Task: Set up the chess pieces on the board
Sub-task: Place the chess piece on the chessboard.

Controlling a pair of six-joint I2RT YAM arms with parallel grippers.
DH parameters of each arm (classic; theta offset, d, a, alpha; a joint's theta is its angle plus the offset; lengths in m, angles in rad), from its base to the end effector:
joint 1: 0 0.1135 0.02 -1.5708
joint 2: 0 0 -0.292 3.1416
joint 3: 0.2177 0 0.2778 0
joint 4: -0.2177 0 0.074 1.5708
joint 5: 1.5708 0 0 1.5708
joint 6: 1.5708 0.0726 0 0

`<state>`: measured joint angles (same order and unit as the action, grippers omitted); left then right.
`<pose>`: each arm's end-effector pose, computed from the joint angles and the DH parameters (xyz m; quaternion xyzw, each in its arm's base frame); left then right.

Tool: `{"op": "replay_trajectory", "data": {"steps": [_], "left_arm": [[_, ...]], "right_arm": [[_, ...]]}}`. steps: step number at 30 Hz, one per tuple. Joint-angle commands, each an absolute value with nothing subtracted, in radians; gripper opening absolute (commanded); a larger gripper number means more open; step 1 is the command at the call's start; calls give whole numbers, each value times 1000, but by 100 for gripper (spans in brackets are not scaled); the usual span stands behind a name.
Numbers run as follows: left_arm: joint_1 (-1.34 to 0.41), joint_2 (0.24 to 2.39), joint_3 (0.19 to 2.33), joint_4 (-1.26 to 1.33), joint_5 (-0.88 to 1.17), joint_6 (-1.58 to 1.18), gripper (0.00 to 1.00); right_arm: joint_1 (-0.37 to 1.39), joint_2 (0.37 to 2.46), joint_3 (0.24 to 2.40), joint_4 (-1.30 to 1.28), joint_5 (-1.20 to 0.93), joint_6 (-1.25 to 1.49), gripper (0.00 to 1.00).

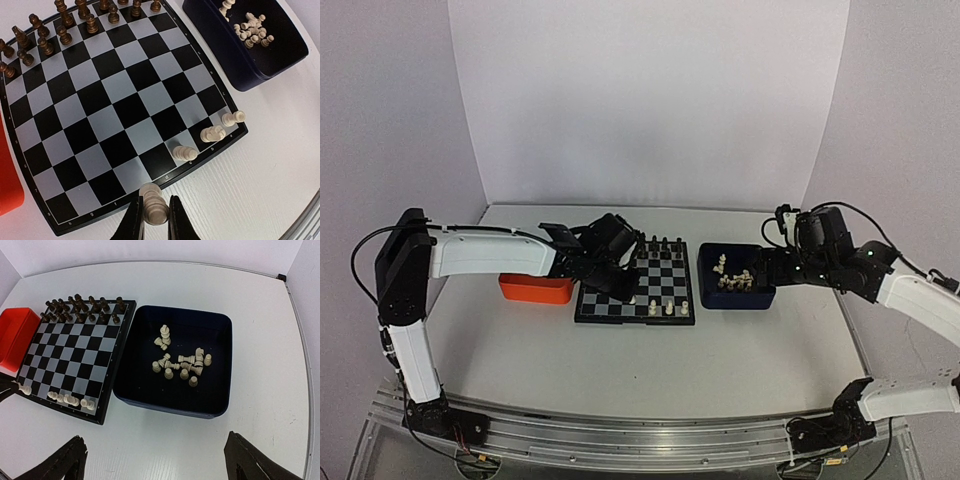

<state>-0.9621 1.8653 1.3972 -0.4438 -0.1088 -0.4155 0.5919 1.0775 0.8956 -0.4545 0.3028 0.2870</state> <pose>0.2714 -0.3757 0.2085 0.2381 0.9145 -0.1656 0.2821 0.2400 0.1352 0.2955 -0.0669 0.8827 0.0676 0.4602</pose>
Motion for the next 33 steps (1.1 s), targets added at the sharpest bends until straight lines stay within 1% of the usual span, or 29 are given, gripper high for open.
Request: {"op": "replay_trajectory", "data": {"steps": [1,16,33], "left_arm": [[-960,1873,1399,-392,-173,-430,0],[-960,1948,1399,-318,-103,-436,0],[-963,1995,1415,-308,-91,-457,0]], "right_arm": [[594,1037,889,-476,340,296,93],[594,997,863,-507,372,282,94],[594,948,838,-525,409,256,94]]}}
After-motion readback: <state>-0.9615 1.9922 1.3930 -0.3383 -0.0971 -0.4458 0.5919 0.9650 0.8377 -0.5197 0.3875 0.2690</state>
